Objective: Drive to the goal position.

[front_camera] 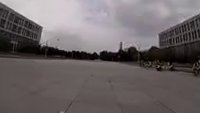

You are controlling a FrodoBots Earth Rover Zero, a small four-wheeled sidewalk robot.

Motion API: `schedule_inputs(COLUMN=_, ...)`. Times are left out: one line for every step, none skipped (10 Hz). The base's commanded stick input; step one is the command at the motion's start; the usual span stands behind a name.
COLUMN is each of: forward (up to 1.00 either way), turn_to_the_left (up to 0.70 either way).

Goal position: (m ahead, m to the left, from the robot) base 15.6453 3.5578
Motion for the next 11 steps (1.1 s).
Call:
schedule_inputs(forward=0.7, turn_to_the_left=0.0)
schedule_inputs(forward=0.7, turn_to_the_left=0.0)
schedule_inputs(forward=0.7, turn_to_the_left=0.0)
schedule_inputs(forward=0.7, turn_to_the_left=0.0)
schedule_inputs(forward=0.7, turn_to_the_left=0.0)
schedule_inputs(forward=0.7, turn_to_the_left=0.0)
schedule_inputs(forward=0.7, turn_to_the_left=0.0)
schedule_inputs(forward=0.7, turn_to_the_left=0.0)
schedule_inputs(forward=0.7, turn_to_the_left=0.0)
schedule_inputs(forward=0.7, turn_to_the_left=0.0)
schedule_inputs(forward=0.7, turn_to_the_left=0.0)
